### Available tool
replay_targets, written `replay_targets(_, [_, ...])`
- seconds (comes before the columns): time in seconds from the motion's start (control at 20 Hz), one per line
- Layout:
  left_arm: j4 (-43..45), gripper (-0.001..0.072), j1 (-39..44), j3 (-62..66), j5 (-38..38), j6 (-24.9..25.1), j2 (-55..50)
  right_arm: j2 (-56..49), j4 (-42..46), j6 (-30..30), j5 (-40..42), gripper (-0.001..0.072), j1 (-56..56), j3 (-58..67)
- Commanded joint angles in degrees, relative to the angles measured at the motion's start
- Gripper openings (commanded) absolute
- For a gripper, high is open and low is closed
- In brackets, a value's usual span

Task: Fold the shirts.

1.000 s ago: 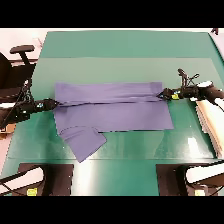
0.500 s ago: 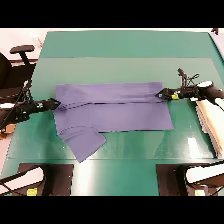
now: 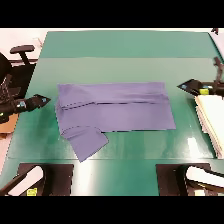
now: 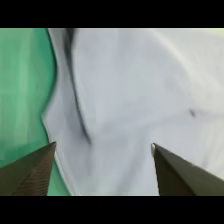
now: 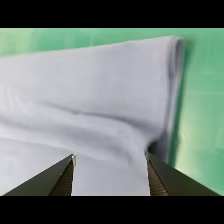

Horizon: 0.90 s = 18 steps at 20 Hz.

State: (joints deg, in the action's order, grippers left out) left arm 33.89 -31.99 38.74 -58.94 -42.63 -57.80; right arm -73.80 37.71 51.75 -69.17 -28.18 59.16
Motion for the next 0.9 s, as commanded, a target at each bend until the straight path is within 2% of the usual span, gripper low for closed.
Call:
replay_targets(0.0, [8.0,0.0697,-1.38,-6.27,-6.27,-12.55,10.43,7.82,-0.22,4.61,-7.87,0.052,-7.3,-6.32])
replay_targets(0.1, [12.11,0.0698,-1.38,-11.08,-11.5,-19.56,15.96,11.85,-0.11,5.14,-7.96,0.052,-9.27,-12.07])
replay_targets(0.25, [12.5,0.0702,-0.57,-16.9,-19.1,-31.95,20.85,15.8,-0.17,6.27,-7.93,0.052,-11.47,-18.01])
replay_targets(0.3, [12.9,0.0701,0.44,-17.77,-21.03,-33.27,22.32,16.28,-0.15,6.34,-7.96,0.052,-11.8,-18.84])
replay_targets(0.4, [18.82,0.0701,2.95,-17.9,-24.48,-39.36,26.97,16.28,-0.17,6.34,-7.26,0.052,-11.78,-19.08])
replay_targets(0.5, [25.46,0.0701,5.46,-17.92,-26.91,-50.4,34.36,14.8,-0.22,6.34,-6.97,0.052,-11.54,-17.92])
replay_targets(0.55, [26.69,0.0691,6.03,-18.05,-27.61,-53.22,37.64,13.35,-0.24,6.32,-6.86,0.052,-11.17,-16.96])
replay_targets(0.6, [26.56,0.065,6.08,-18.69,-27.56,-55.65,39.91,11.65,-0.24,6.34,-6.88,0.052,-10.51,-15.82])
replay_targets(0.7, [24.06,0.065,6.08,-22.27,-25.09,-56.37,40.52,8.28,-0.26,6.34,-6.99,0.052,-8.04,-13.09])
replay_targets(0.85, [15.32,0.0651,6.08,-29.2,-14.78,-56.37,40.04,4.57,-0.22,6.34,-7.41,0.052,-3.1,-8.59])
